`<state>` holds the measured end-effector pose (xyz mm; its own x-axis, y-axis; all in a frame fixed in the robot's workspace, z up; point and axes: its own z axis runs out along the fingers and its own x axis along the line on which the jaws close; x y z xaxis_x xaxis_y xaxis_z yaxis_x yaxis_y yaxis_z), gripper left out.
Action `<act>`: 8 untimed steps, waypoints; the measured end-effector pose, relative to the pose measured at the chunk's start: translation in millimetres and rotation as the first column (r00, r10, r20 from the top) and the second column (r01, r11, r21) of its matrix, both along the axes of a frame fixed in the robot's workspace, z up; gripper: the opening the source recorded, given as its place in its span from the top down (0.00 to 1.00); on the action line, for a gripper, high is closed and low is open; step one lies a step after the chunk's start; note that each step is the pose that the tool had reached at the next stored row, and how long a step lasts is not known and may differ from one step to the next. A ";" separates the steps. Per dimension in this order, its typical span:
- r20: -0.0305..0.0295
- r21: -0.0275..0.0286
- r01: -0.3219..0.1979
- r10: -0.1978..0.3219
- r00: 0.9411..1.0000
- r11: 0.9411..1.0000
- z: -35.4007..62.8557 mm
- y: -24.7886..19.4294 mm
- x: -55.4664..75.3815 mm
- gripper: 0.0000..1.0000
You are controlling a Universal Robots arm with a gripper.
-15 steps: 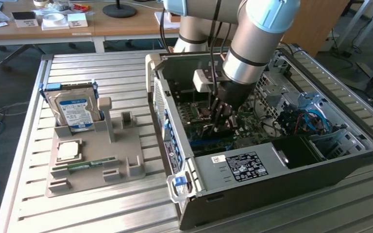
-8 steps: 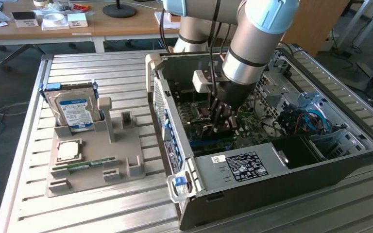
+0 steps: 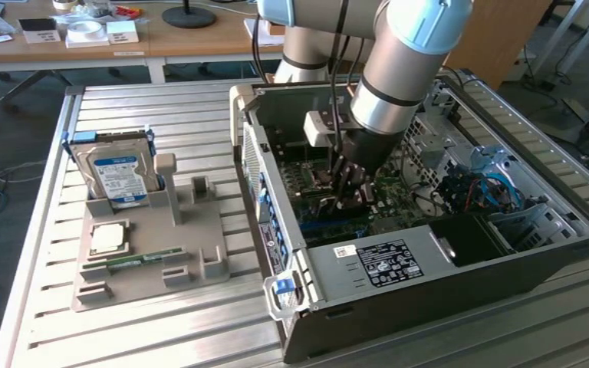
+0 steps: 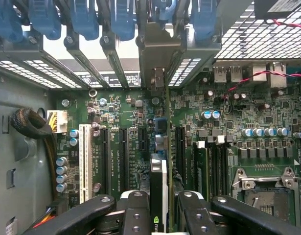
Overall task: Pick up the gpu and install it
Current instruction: 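Insert the gpu into the slot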
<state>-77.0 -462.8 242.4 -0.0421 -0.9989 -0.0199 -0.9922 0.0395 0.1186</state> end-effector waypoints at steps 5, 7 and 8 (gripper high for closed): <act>0.000 0.000 0.000 0.000 1.000 1.000 -1.1 0.0 0.0 0.73; 0.000 0.000 0.000 0.000 1.000 1.000 -1.8 0.0 0.0 0.73; 0.000 0.000 0.000 0.000 1.000 1.000 -1.8 0.0 0.0 0.73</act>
<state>-76.9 -462.8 240.6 -0.0421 -0.9989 -0.0202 -0.9922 0.0394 0.1184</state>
